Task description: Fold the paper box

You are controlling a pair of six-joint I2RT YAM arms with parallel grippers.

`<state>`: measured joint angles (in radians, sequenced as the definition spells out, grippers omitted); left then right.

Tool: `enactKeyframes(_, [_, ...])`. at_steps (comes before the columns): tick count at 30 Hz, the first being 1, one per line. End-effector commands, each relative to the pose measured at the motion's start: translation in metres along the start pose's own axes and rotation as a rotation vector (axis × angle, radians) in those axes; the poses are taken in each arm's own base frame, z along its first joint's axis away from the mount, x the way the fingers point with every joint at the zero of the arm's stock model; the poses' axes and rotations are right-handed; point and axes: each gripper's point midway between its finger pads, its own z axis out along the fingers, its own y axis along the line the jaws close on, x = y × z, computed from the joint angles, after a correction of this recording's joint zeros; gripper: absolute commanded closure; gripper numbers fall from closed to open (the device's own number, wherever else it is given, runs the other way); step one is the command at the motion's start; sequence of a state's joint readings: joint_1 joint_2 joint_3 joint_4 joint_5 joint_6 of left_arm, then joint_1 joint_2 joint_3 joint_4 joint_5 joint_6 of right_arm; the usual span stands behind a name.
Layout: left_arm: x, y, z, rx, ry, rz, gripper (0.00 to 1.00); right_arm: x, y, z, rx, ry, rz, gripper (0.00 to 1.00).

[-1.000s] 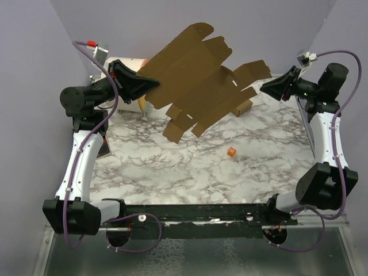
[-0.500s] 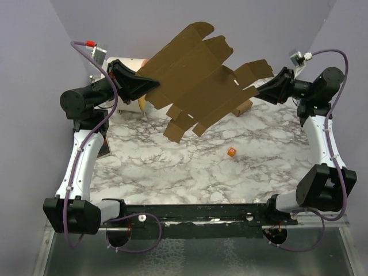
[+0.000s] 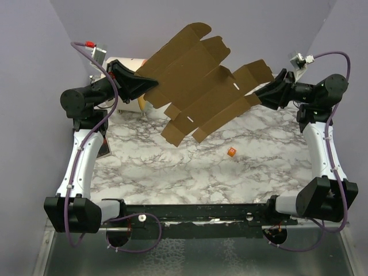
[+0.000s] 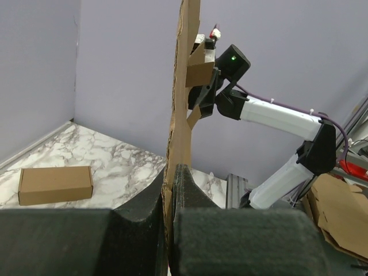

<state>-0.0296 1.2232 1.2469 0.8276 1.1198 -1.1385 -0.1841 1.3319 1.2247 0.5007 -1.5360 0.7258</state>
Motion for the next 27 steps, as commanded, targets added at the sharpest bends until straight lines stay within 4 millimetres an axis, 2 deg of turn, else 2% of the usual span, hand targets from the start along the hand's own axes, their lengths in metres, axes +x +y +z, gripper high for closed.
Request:
enactKeyframes(1, [0.0005, 0.0031, -0.0027, -0.003, 0.006, 0.031, 1.0, 0.0064, 0.0151, -0.0006, -0.018, 0.014, 0.002, 0.64])
enactKeyframes(10, [0.0015, 0.0035, -0.0041, -0.005, 0.006, 0.035, 1.0, 0.0094, 0.0178, -0.0005, -0.023, 0.018, 0.072, 0.61])
enactKeyframes(17, [0.0022, 0.0012, -0.0049, 0.001, 0.007, 0.045, 1.0, 0.0041, 0.0217, -0.0005, -0.022, 0.018, 0.105, 0.57])
enactKeyframes(27, [0.0015, -0.0015, -0.0065, 0.001, 0.009, 0.054, 1.0, 0.0043, 0.0243, -0.0011, -0.034, 0.031, 0.173, 0.57])
